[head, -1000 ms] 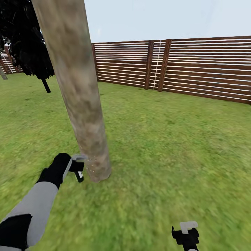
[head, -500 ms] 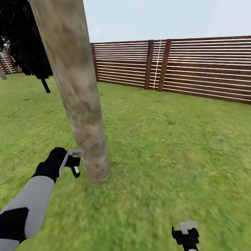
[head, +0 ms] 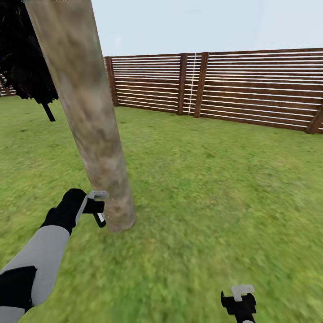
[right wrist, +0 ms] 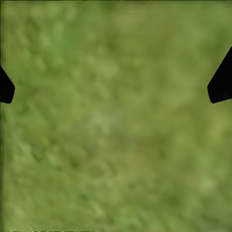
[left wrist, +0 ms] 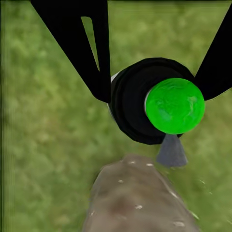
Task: In the garden, pick up the pesticide atomizer on the floor and spray pesticide onto both trees until each tree trunk is fully covered.
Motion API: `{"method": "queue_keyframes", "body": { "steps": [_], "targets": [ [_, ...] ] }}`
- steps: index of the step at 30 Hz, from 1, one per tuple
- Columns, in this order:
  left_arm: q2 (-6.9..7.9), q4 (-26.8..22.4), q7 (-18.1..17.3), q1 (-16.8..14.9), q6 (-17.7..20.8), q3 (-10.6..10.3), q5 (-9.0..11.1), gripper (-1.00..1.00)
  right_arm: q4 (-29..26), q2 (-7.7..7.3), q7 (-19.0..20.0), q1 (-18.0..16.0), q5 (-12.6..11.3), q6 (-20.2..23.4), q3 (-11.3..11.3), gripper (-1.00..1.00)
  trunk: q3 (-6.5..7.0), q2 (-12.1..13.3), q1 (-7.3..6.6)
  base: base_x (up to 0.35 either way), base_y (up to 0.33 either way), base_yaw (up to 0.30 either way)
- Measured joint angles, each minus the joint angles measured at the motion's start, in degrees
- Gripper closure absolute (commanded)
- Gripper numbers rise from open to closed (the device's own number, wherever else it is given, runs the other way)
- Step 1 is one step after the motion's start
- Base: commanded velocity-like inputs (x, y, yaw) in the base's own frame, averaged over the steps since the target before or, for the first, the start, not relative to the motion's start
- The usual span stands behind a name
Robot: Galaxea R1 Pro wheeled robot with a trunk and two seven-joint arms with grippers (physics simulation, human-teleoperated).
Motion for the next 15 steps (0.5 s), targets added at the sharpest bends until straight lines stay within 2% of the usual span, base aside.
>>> {"method": "queue_keyframes", "body": {
  "steps": [9,13,15],
  "targets": [
    [-0.28,0.00,0.08,0.08,-0.02,0.09,-0.18,1.00,0.00,-0.04,0.00,0.01,0.01,0.03,0.01,-1.00,0.00,0.00,0.00,0.175,-0.233,0.025],
    [-0.28,0.00,0.15,0.12,-0.02,0.09,-0.17,1.00,0.00,-0.02,0.00,0.00,0.00,0.03,0.00,-1.00,0.00,0.00,0.00,0.034,-0.269,0.002],
    [-0.28,-0.01,0.16,0.14,-0.01,0.09,-0.10,1.00,0.00,-0.02,0.00,-0.01,0.00,0.03,0.00,-1.00,0.00,0.00,0.00,-0.056,-0.274,0.195]
  ]
}}
